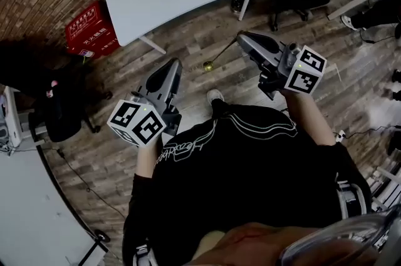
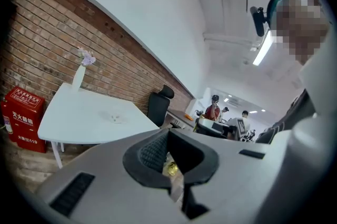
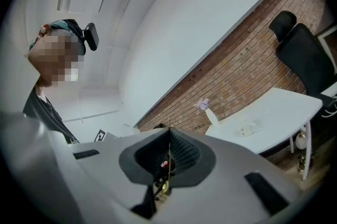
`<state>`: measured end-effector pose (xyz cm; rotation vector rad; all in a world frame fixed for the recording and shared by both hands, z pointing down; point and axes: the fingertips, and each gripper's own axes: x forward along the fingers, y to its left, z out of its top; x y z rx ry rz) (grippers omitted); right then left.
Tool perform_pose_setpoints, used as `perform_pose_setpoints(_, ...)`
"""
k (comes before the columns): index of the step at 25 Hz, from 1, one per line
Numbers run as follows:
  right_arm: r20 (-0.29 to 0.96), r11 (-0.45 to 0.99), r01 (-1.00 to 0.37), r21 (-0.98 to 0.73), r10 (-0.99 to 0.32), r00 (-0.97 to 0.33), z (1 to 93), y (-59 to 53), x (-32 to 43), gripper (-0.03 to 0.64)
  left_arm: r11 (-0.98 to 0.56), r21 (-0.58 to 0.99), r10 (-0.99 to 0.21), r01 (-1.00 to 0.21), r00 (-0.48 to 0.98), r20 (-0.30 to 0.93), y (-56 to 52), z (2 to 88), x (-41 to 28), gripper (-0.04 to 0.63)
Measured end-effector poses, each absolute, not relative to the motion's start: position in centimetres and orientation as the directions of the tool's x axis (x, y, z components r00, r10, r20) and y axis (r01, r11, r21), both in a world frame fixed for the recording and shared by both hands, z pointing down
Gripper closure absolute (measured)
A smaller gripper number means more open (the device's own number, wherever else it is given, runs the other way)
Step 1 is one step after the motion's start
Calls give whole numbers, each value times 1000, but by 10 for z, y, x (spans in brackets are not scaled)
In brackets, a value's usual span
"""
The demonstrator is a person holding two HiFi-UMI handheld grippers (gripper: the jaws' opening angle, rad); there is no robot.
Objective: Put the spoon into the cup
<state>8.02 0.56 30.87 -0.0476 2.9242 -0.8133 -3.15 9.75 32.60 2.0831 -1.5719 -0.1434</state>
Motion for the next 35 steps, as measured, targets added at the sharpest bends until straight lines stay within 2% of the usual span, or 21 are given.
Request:
perform_pose_setpoints(8,-104,860,-29,-510,-95,-990,306,-82,37,618,-205,405,-920,-891,317,230,12,313,-80,592)
perform_pose_setpoints(22,-77,869,-192,-456,-254,-964,300,-175,-19,618,-263,463,-883,-847,404,239,-70,331,-144,591)
perform_pose_setpoints(35,-21,813,-367,-452,-421,-907,331,-294,-96,618,-292,538,-804,-791,508,311,-185,375,-221,592)
